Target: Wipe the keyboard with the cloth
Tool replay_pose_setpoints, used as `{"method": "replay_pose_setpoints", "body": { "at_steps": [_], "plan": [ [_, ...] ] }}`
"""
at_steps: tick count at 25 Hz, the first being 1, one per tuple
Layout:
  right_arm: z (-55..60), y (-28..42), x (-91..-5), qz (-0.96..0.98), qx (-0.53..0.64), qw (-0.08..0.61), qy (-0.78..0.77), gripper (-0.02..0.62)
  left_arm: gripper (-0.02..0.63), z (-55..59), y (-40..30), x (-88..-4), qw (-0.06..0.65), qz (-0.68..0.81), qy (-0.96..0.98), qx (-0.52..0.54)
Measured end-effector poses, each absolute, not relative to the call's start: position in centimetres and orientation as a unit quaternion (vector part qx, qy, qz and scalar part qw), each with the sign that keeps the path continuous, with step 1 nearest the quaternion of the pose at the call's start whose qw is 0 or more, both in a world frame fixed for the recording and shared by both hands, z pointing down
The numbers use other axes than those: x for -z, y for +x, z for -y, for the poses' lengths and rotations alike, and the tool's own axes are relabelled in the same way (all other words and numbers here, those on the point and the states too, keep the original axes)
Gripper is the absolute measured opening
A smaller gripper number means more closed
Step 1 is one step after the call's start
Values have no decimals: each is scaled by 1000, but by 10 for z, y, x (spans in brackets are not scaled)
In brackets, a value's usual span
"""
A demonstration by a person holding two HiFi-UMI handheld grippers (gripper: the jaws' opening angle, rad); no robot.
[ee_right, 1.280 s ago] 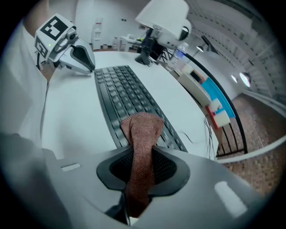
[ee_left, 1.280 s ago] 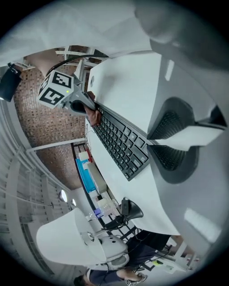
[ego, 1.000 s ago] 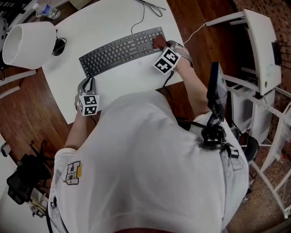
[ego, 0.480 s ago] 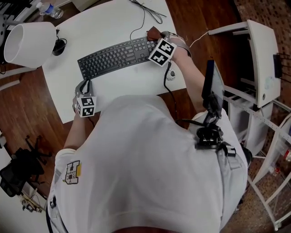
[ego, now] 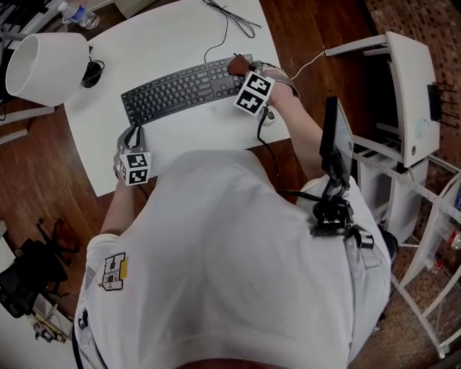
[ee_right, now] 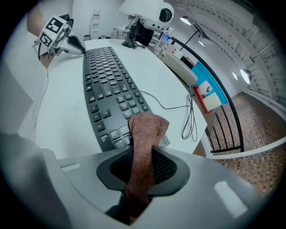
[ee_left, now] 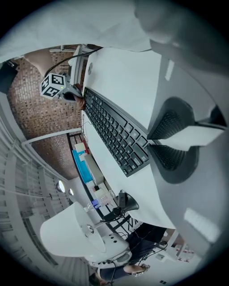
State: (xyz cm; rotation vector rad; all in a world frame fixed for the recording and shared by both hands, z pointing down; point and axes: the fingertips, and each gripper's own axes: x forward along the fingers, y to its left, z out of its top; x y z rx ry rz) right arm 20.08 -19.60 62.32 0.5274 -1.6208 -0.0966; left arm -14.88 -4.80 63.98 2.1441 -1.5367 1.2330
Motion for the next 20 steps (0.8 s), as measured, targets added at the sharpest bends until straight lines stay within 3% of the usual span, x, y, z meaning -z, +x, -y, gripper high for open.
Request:
{"method": "replay_pose_setpoints", "body": {
  "at_steps": [10,20],
  "plan": [
    [115,217,-633,717,27,669,195,87,37,47,-147,-640,109,523,737,-413],
    [245,143,-612,734,97,641,201,87,38,48,-147,-639,122,537,728,-408]
  ]
}}
